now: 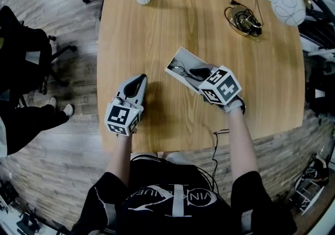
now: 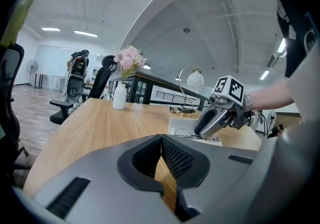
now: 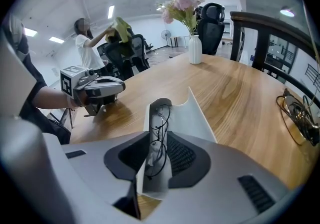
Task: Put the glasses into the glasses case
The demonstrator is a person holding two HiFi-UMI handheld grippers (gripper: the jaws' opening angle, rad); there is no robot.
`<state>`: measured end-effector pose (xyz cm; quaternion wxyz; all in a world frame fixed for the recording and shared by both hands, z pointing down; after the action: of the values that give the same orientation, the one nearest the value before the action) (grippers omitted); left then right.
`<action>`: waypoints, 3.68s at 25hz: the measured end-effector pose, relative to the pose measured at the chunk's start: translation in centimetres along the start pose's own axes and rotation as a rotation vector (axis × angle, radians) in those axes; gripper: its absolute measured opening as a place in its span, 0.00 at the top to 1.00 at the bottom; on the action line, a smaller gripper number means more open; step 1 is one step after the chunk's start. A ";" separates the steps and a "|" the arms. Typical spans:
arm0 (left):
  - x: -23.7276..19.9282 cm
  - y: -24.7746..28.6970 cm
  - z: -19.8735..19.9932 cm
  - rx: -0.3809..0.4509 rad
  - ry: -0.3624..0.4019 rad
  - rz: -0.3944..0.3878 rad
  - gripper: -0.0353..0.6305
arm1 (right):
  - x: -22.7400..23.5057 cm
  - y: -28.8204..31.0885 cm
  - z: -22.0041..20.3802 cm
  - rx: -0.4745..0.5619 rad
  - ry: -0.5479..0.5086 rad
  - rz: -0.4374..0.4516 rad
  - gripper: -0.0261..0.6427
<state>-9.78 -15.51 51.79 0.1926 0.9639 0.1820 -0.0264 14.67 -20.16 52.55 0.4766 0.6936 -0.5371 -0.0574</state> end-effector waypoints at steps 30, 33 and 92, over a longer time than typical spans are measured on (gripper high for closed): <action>0.7 -2.0 1.5 0.029 0.032 -0.028 0.92 | -4.5 -6.4 -0.3 0.429 -0.009 -0.218 0.91; 0.8 -2.2 1.9 0.035 0.036 -0.030 0.92 | -4.9 -7.0 -0.7 0.476 0.003 -0.235 0.92; -0.2 -8.5 8.5 0.156 0.063 0.027 0.92 | -12.0 -13.9 -4.3 0.848 0.032 -0.516 0.92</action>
<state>-12.83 -11.56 40.87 0.1114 0.9787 0.1725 -0.0074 21.79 -8.45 39.67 0.1306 0.9376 -0.3164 0.0605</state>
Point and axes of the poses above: the fingertips, and each gripper's own axes: y forward along the fingers, x to its right, z out of its top, the point moved 8 cm from there along -y, backward along the fingers, and after that the axes turned 15 degrees about z, right-handed, at the moved point
